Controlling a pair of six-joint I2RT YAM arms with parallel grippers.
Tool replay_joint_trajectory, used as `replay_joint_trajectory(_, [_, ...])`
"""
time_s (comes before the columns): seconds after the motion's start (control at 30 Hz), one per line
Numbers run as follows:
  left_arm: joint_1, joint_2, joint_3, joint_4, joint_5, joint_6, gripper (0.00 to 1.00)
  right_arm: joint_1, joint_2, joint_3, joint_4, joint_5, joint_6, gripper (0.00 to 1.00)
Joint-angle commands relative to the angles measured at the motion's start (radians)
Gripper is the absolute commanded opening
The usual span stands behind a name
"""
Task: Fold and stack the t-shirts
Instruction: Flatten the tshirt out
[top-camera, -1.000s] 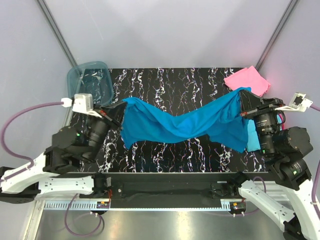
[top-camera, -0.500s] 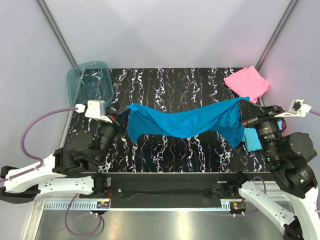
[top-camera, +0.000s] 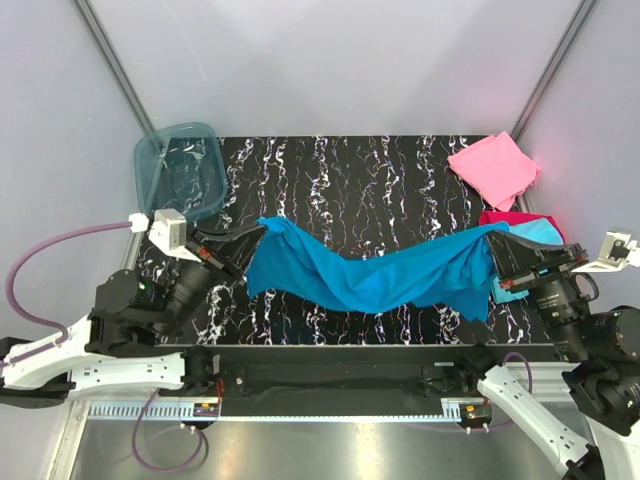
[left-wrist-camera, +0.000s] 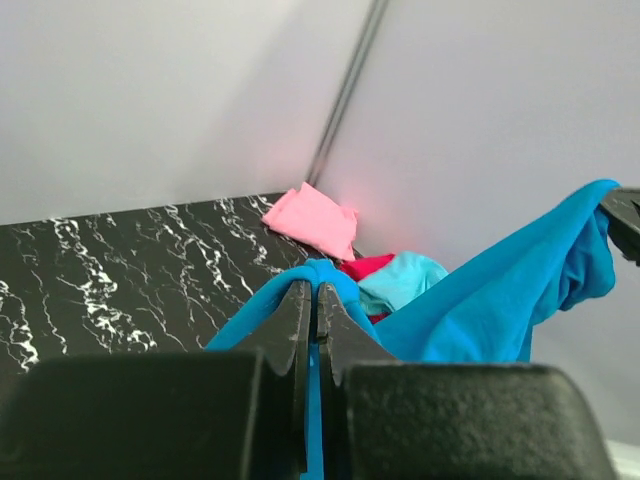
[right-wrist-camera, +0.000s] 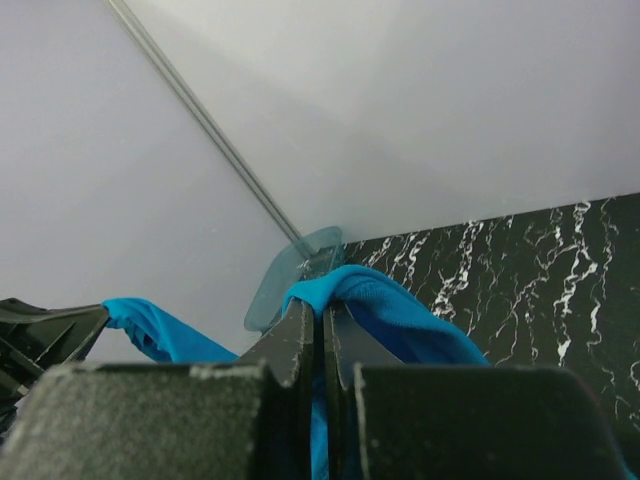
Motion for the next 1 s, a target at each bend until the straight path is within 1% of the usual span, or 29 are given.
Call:
replay_joint_trajectory(0.0, [-0.006, -0.011, -0.064, 0.049, 0.011, -0.01, 0.0, -0.001, -0.013, -0.05, -0.068, -0.06, 0.042, 0.0])
replay_joint_trajectory(0.03, [-0.007, -0.007, -0.086, 0.043, -0.041, -0.016, 0.0, -0.003, -0.011, -0.069, -0.088, -0.042, 0.051, 0.0])
replay_joint_trajectory(0.07, [-0.007, -0.003, -0.104, 0.035, -0.154, -0.05, 0.0, -0.001, -0.013, -0.092, -0.104, -0.027, 0.059, 0.0])
replay_joint_trajectory(0.1, [-0.007, 0.0, -0.151, 0.034, -0.254, -0.088, 0.0, -0.003, -0.013, -0.165, -0.124, -0.008, 0.077, 0.0])
replay_joint_trajectory(0.13, [-0.006, 0.0, -0.178, 0.037, -0.255, -0.089, 0.0, -0.003, -0.016, -0.166, -0.125, 0.0, 0.09, 0.0])
replay_joint_trajectory(0.17, [-0.007, 0.0, -0.202, 0.047, -0.322, -0.12, 0.0, -0.003, -0.017, -0.213, -0.127, 0.006, 0.1, 0.0])
replay_joint_trajectory(0.23, [-0.006, 0.008, -0.265, 0.057, -0.379, -0.156, 0.0, -0.003, -0.01, -0.256, -0.124, 0.02, 0.139, 0.0])
replay_joint_trajectory(0.27, [-0.004, 0.017, -0.28, 0.057, -0.431, -0.185, 0.0, -0.003, -0.001, -0.293, -0.122, 0.021, 0.149, 0.0])
replay_joint_trajectory(0.37, [0.016, 0.072, -0.302, 0.045, -0.491, -0.228, 0.0, -0.001, 0.038, -0.349, -0.104, 0.055, 0.185, 0.0])
replay_joint_trajectory(0.4, [0.045, 0.089, -0.304, 0.041, -0.493, -0.236, 0.0, -0.001, 0.061, -0.38, -0.09, 0.082, 0.192, 0.0])
replay_joint_trajectory(0.43, [0.065, 0.129, -0.302, 0.014, -0.481, -0.274, 0.0, -0.003, 0.074, -0.391, -0.084, 0.098, 0.199, 0.0])
replay_joint_trajectory(0.47, [0.12, 0.143, -0.301, -0.004, -0.465, -0.301, 0.0, -0.003, 0.088, -0.411, -0.072, 0.125, 0.203, 0.0])
replay_joint_trajectory(0.53, [0.181, 0.181, -0.316, -0.011, -0.421, -0.343, 0.0, -0.003, 0.125, -0.432, -0.046, 0.154, 0.209, 0.0])
replay_joint_trajectory(0.57, [0.239, 0.195, -0.349, 0.011, -0.381, -0.354, 0.0, -0.004, 0.139, -0.457, -0.017, 0.197, 0.212, 0.0])
replay_joint_trajectory(0.63, [0.292, 0.221, -0.371, 0.067, -0.347, -0.366, 0.0, -0.003, 0.179, -0.478, 0.013, 0.237, 0.231, 0.0])
replay_joint_trajectory(0.73, [0.361, 0.321, -0.376, 0.133, -0.339, -0.363, 0.0, -0.003, 0.26, -0.512, 0.108, 0.276, 0.26, 0.0])
replay_joint_trajectory(0.77, [0.384, 0.375, -0.371, 0.153, -0.347, -0.349, 0.0, -0.003, 0.291, -0.517, 0.164, 0.279, 0.262, 0.0])
replay_joint_trajectory(0.8, [0.395, 0.406, -0.367, 0.182, -0.345, -0.333, 0.0, -0.003, 0.362, -0.511, 0.186, 0.285, 0.263, 0.0])
replay_joint_trajectory(0.87, [0.424, 0.489, -0.339, 0.233, -0.342, -0.307, 0.0, -0.006, 0.439, -0.483, 0.245, 0.297, 0.257, 0.0])
replay_joint_trajectory(0.9, [0.43, 0.512, -0.331, 0.262, -0.341, -0.293, 0.0, -0.008, 0.514, -0.471, 0.263, 0.302, 0.252, 0.0])
replay_joint_trajectory(0.97, [0.464, 0.58, -0.314, 0.337, -0.312, -0.257, 0.0, -0.018, 0.612, -0.437, 0.319, 0.316, 0.234, 0.0])
